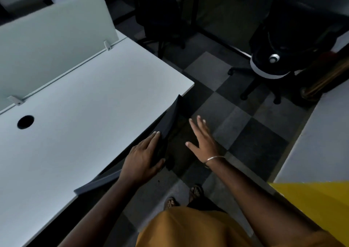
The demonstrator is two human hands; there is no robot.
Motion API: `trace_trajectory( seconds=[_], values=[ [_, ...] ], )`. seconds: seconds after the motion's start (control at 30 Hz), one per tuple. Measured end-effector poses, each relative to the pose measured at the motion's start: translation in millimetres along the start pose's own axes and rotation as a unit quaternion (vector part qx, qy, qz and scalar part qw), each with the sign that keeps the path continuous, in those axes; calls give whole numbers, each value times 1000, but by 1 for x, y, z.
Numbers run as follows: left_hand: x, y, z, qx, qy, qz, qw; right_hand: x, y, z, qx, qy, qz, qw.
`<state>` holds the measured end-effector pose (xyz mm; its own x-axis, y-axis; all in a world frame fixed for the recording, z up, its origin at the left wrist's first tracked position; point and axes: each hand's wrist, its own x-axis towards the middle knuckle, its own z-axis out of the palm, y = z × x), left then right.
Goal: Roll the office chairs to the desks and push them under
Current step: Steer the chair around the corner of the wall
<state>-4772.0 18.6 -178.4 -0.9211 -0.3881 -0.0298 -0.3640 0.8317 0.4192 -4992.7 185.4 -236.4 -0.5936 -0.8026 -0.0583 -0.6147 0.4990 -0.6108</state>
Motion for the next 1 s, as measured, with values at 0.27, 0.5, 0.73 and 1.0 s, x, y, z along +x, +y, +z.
trace_trajectory(
  seconds=[0.27,0.5,0.73,1.0],
  values=[
    [105,62,38,126,-10,105,986,-3,120,-63,31,22,151,988],
    [246,136,89,117,-110,116,980,26,231,-158,52,55,222,972],
    [360,219,121,46,-160,95,982,47,335,-244,25,59,252,966],
    [476,271,139,46,-190,82,977,95,415,-293,35,46,297,953]
  ],
)
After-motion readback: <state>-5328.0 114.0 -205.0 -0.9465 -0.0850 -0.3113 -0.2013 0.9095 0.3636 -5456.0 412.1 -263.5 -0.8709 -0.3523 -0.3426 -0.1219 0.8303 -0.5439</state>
